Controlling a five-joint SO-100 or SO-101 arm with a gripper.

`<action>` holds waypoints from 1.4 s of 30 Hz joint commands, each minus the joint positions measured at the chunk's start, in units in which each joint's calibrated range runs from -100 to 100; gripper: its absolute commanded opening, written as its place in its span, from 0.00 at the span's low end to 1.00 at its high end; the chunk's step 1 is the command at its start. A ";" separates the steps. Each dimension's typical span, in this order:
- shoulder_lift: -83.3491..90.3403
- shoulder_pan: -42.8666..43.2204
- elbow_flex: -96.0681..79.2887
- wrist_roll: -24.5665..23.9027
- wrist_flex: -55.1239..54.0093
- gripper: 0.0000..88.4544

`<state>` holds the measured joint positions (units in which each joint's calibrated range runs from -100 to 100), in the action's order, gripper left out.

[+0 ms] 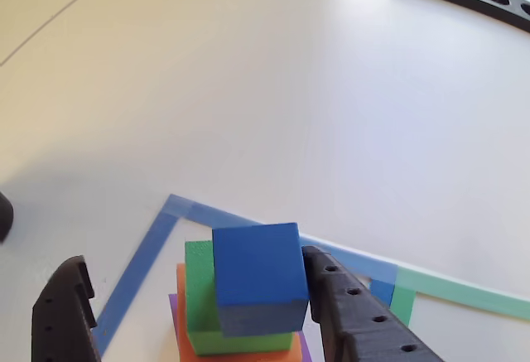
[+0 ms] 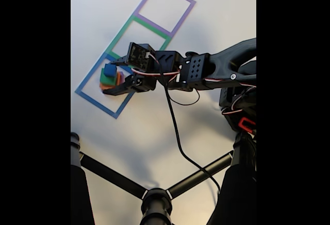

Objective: Tower of hanoi

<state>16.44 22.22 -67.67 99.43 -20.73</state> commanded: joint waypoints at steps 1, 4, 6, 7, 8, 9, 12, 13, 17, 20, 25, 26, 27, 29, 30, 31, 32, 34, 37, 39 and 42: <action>3.84 1.38 4.56 0.57 -0.84 0.38; 4.80 1.92 7.92 0.57 1.51 0.39; 5.76 1.99 10.47 0.57 4.42 0.39; 6.32 1.99 11.74 0.57 6.04 0.39; 6.88 1.92 13.01 0.57 7.82 0.39; 7.52 1.76 14.19 0.57 9.69 0.39; 9.61 1.31 18.19 0.57 16.16 0.34; 10.25 1.15 19.56 0.57 18.35 0.28; 13.29 0.47 26.73 0.57 30.57 0.16; 15.54 -0.30 34.73 0.57 43.19 0.02; 17.78 -3.57 50.45 0.57 68.45 0.01; 17.86 -4.34 53.36 0.57 72.74 0.01; 17.94 -5.10 56.63 0.57 77.35 0.01; 17.86 -6.62 62.90 0.57 85.69 0.01; 17.70 -7.31 65.63 0.57 89.25 0.01; 17.62 -8.23 68.53 0.57 93.21 0.01; 17.54 -9.29 70.90 0.57 96.69 0.01; 17.54 -11.66 74.89 0.57 103.09 0.01; 18.26 -13.79 77.62 0.57 107.86 0.01; 18.90 -14.40 77.62 0.57 108.75 0.01; 19.46 -15.09 76.89 0.57 109.00 0.01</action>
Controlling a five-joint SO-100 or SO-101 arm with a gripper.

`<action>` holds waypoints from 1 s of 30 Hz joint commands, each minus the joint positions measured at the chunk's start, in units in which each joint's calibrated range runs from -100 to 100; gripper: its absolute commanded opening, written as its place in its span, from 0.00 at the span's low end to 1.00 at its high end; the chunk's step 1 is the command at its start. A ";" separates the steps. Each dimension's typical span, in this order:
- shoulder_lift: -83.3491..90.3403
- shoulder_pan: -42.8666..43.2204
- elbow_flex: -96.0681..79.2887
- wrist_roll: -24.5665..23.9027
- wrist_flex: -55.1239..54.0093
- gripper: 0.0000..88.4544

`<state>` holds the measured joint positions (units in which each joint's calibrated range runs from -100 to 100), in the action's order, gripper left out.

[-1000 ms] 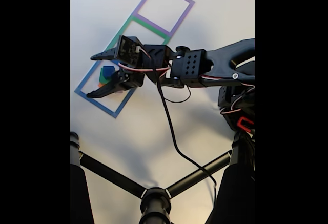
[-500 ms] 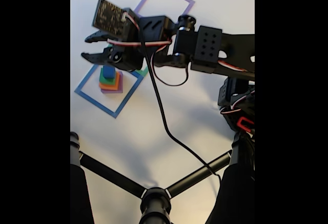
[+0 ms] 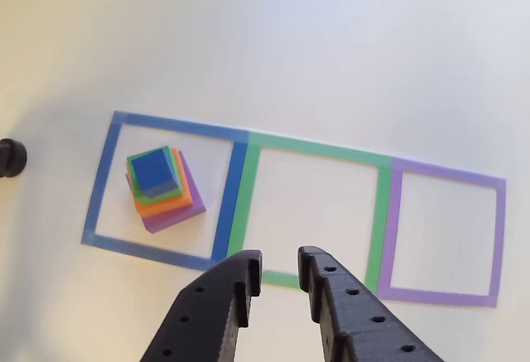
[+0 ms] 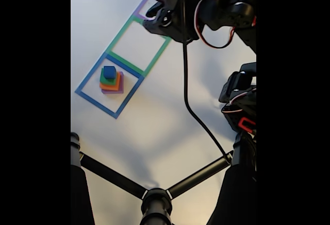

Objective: Tower of hanoi

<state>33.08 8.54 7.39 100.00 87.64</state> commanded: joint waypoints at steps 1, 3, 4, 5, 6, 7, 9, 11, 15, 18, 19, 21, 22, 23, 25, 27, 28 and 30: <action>2.90 -1.64 1.46 0.00 0.62 0.01; 3.22 -2.17 0.10 0.00 0.30 0.01; 3.38 -2.48 -0.72 0.00 0.06 0.01; 3.78 -2.55 -1.72 0.00 -0.51 0.01; 4.34 -2.78 -3.17 0.00 -1.32 0.01; 4.90 -3.16 -4.71 0.00 -2.13 0.01; 5.86 -4.15 -7.99 0.00 -3.91 0.01; 6.90 -5.91 -11.35 0.00 -4.96 0.01; 8.99 -9.80 -17.80 0.00 -7.87 0.01; 11.07 -13.53 -23.25 0.00 -9.17 0.01; 11.95 -14.68 -25.52 0.00 -9.90 0.01; 14.52 -16.66 -31.43 0.00 -12.65 0.01; 15.88 -17.34 -34.34 0.00 -14.51 0.01; 17.48 -18.18 -37.52 0.00 -16.37 0.01; 19.96 -19.25 -43.33 -3.13 -20.34 0.01; 22.37 -20.01 -48.88 -15.26 -24.14 0.01; 23.65 -20.24 -51.60 -21.69 -26.17 0.01; 27.10 -20.47 -58.51 -30.15 -31.51 0.01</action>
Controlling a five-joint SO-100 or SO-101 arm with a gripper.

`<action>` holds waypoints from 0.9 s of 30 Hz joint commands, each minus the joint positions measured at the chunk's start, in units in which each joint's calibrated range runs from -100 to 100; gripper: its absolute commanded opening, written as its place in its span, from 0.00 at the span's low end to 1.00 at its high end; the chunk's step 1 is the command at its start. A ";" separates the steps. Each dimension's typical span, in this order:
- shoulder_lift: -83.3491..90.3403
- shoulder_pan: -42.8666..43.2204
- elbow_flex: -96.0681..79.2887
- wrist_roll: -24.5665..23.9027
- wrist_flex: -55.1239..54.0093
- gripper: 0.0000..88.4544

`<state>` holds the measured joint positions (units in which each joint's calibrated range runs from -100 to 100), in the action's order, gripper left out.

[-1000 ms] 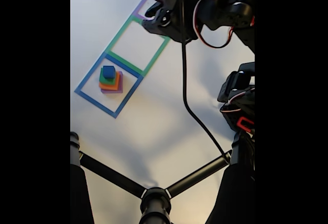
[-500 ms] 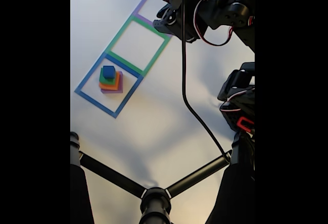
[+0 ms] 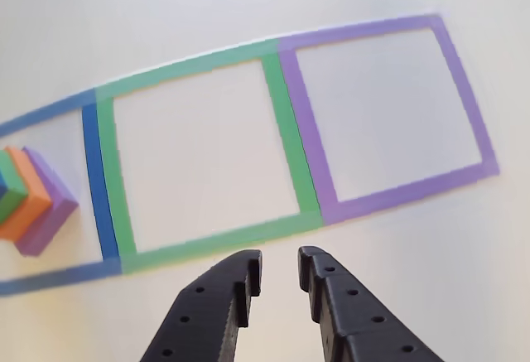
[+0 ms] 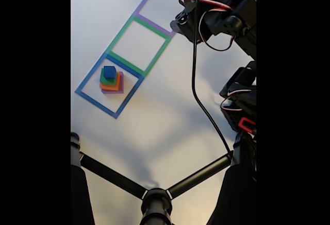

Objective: Tower of hanoi

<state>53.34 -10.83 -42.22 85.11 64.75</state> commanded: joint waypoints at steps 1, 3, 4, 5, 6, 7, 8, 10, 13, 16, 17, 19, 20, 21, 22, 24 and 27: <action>8.92 -1.10 -12.26 -20.95 -10.73 0.01; 12.68 -1.02 -18.62 -34.01 -15.50 0.01; 14.45 -0.87 -21.34 -39.89 -17.36 0.01; 16.45 -0.64 -24.61 -47.98 -19.87 0.01; 18.29 -0.57 -27.43 -54.59 -21.57 0.01; 20.14 -0.41 -30.07 -61.21 -22.79 0.01; 21.34 -0.26 -31.98 -67.46 -23.76 0.01; 23.50 0.12 -35.06 -77.39 -24.24 0.01; 27.43 0.88 -40.52 -89.15 -27.16 0.01; 30.39 1.42 -45.33 -99.45 -29.99 0.01; 31.11 1.57 -46.79 -102.57 -31.12 0.01; 32.56 1.57 -49.42 -108.27 -31.93 0.01; 33.28 1.65 -50.69 -110.66 -32.42 0.01; 33.76 1.72 -51.60 -112.68 -32.90 0.01; 34.32 1.95 -52.60 -114.52 -33.31 0.01; 35.60 2.64 -54.06 -119.30 -33.79 0.01; 38.32 3.78 -56.42 -126.47 -33.63 0.01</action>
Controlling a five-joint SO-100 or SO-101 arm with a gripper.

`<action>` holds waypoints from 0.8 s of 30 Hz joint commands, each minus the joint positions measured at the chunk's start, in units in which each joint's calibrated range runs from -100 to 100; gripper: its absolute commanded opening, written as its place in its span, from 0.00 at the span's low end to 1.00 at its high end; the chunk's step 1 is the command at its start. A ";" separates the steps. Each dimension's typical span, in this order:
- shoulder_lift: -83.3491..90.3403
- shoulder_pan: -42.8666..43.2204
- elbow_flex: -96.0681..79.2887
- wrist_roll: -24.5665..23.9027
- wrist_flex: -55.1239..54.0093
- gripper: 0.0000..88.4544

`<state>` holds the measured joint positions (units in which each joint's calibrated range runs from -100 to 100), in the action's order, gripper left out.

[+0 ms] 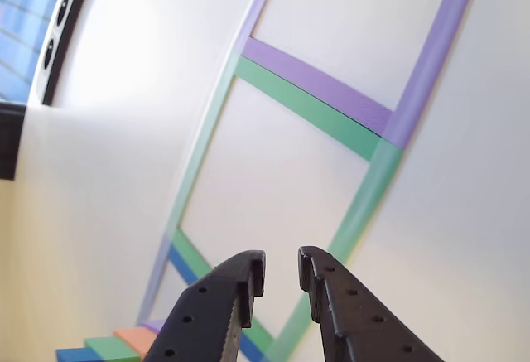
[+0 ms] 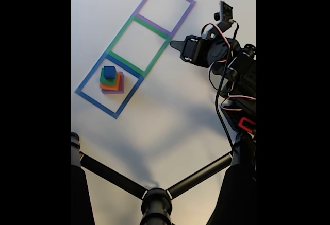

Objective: Tower of hanoi

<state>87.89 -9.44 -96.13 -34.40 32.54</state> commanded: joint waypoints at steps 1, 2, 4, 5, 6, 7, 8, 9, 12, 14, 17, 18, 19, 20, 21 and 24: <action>4.73 2.69 -3.51 -9.53 -1.41 0.01; 5.54 2.99 -3.87 -13.21 -0.36 0.01; 7.06 3.76 -3.87 -18.54 2.55 0.01; 7.70 4.06 -3.87 -20.19 3.68 0.01; 8.58 4.44 -3.87 -22.40 4.82 0.01; 9.46 4.90 -3.87 -25.52 5.63 0.01; 10.42 5.51 -3.87 -29.57 6.60 0.01; 11.63 6.20 -3.87 -32.51 8.05 0.01; 12.11 7.34 -3.87 -37.11 9.51 0.01; 12.11 8.03 -3.87 -40.60 9.59 0.01; 12.11 8.86 -3.87 -48.32 8.95 0.01; 12.11 8.94 -3.87 -50.52 9.11 0.01; 12.11 8.94 -3.87 -51.63 9.51 0.01; 12.11 8.86 -3.87 -52.73 10.00 0.01; 12.11 8.71 -3.87 -53.83 10.24 0.01; 12.11 8.56 -3.87 -60.64 11.05 0.01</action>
<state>99.08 -1.25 -99.66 -88.50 42.74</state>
